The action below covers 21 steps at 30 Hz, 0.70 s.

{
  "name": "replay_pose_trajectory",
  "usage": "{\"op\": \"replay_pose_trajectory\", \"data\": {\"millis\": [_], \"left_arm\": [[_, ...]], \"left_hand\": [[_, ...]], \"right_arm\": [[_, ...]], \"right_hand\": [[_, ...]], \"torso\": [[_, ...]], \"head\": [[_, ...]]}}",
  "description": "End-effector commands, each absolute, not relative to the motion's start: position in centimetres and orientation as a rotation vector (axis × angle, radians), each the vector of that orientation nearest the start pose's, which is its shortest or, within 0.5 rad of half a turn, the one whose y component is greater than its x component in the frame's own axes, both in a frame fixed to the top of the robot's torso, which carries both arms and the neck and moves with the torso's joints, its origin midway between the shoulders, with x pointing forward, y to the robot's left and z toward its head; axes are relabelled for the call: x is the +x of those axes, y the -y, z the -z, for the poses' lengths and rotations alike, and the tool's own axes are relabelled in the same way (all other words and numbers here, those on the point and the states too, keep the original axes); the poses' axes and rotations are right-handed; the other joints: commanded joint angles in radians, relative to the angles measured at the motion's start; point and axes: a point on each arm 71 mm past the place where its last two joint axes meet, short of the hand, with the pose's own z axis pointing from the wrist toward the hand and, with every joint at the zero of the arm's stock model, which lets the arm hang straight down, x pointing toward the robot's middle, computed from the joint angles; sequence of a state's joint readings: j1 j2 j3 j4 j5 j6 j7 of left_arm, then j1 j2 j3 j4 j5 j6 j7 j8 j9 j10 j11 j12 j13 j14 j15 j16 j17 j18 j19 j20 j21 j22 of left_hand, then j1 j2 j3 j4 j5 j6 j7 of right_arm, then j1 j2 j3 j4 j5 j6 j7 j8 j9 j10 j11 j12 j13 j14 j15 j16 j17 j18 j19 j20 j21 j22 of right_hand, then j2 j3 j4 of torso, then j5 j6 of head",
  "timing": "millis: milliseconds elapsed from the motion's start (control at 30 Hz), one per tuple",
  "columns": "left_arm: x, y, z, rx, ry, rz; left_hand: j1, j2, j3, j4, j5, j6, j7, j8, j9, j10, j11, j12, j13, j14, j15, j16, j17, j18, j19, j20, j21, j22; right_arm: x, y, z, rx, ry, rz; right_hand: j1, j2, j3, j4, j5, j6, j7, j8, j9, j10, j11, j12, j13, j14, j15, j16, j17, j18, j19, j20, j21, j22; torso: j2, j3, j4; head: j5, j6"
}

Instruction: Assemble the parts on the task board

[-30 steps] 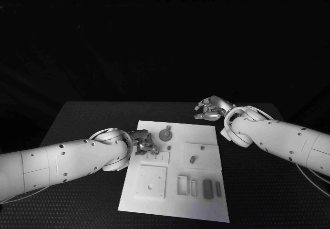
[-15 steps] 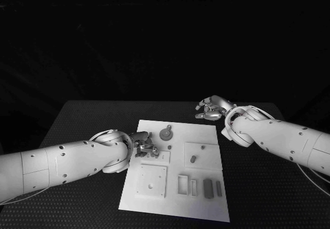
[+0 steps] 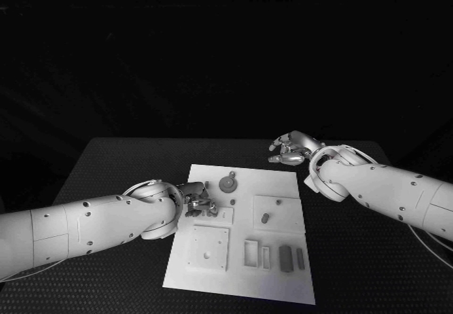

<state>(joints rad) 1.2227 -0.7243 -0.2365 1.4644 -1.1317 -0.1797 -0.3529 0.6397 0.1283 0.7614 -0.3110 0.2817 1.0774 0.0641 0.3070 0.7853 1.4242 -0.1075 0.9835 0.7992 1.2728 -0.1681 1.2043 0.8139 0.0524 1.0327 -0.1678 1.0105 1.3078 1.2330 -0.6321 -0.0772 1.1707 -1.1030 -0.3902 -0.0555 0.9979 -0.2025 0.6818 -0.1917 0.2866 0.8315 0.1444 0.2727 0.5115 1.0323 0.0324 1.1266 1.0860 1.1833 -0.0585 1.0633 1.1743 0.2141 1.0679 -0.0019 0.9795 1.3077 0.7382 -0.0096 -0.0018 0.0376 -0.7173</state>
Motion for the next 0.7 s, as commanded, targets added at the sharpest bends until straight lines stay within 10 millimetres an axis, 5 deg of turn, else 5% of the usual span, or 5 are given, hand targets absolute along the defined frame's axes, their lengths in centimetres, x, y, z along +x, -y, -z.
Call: {"op": "replay_pose_trajectory", "data": {"millis": [33, 700], "left_arm": [[46.75, -17.76, 26.75, -0.111, -2.127, 0.512], [46.57, -17.53, 26.78, -0.115, -2.114, 0.529]], "left_hand": [[0.005, 0.007, 0.022, 0.018, 0.017, 0.167, -0.078, -0.002, 0.000, -0.012, -0.018, 0.007, -0.002, 0.011, -0.014, 0.004, -0.001, 0.009, 0.004, -0.093, 0.005, 0.019], [0.016, -0.010, 0.036, 0.019, -0.031, 0.165, -0.078, -0.007, 0.002, -0.015, -0.018, 0.010, -0.011, 0.008, -0.018, 0.006, -0.011, 0.012, 0.005, -0.095, 0.009, 0.017]], "right_arm": [[55.07, 20.37, 19.95, 0.217, -1.675, -0.673], [55.06, 20.40, 19.98, 0.216, -1.679, -0.673]], "right_hand": [[-0.009, 0.004, -0.004, -0.003, 0.006, 0.025, 0.016, 0.002, -0.001, -0.107, 0.016, 0.007, -0.002, -0.004, -0.001, 0.003, -0.001, 0.048, -0.001, 0.000, -0.004, 0.009], [-0.013, 0.005, -0.006, -0.001, 0.006, 0.025, 0.016, 0.002, -0.002, -0.107, 0.016, 0.008, -0.003, -0.004, 0.000, 0.004, -0.002, 0.048, -0.001, 0.000, -0.004, 0.010]], "torso": [[0.000, 0.0005, 0.0005], [0.000, 0.0008, 0.0017]], "head": [[-0.001, -0.002], [-0.001, 0.001]]}}
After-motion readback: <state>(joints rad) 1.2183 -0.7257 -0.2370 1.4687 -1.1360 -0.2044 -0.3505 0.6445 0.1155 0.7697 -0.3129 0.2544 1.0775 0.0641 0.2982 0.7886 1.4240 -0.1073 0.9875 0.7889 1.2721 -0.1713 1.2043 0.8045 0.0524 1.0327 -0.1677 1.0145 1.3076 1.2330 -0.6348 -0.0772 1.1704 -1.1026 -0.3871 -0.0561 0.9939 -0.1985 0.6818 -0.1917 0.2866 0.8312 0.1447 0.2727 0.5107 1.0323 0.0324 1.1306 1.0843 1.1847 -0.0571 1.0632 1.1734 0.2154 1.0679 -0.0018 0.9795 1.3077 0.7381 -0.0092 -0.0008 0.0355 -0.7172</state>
